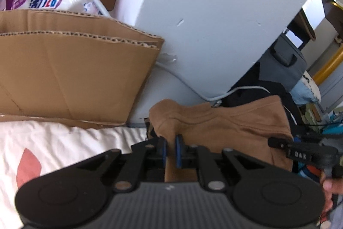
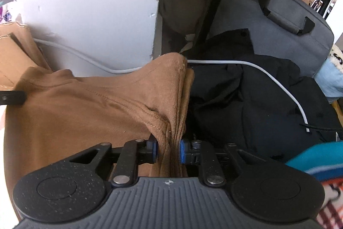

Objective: Fold clothes

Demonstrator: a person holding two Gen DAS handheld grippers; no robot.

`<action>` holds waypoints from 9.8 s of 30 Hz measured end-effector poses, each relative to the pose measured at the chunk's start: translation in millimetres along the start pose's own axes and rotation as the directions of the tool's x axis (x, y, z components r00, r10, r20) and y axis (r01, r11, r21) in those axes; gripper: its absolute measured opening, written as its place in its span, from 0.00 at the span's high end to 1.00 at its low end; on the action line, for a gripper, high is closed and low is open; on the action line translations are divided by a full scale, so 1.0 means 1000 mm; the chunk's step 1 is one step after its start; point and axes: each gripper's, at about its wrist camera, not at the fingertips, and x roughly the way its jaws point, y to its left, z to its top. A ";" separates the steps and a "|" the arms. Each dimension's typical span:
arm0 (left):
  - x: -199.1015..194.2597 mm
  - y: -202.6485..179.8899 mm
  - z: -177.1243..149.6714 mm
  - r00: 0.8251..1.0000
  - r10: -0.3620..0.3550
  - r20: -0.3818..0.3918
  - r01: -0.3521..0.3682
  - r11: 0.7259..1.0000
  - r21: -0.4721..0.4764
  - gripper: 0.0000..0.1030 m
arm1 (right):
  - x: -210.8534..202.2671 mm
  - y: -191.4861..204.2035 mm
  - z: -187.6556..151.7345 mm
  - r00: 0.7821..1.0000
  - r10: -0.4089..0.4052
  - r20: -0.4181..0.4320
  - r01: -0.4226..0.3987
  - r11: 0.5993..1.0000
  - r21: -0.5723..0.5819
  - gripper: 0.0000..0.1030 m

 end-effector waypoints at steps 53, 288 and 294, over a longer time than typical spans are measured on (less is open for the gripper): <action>-0.019 -0.008 -0.017 0.997 0.063 0.053 -0.069 0.991 0.115 0.56 | 0.002 0.004 -0.002 0.972 0.121 0.203 -0.140 0.987 0.084 0.80; -0.625 0.005 -0.261 0.749 0.656 -0.089 -0.619 0.646 -0.448 0.00 | -0.527 0.266 -0.129 0.860 0.508 -0.037 -0.506 0.843 -0.181 0.01; -0.614 0.001 -0.268 0.756 0.653 -0.039 -0.592 0.658 -0.465 0.01 | -0.521 0.267 -0.150 0.864 0.503 -0.024 -0.497 0.842 -0.209 0.01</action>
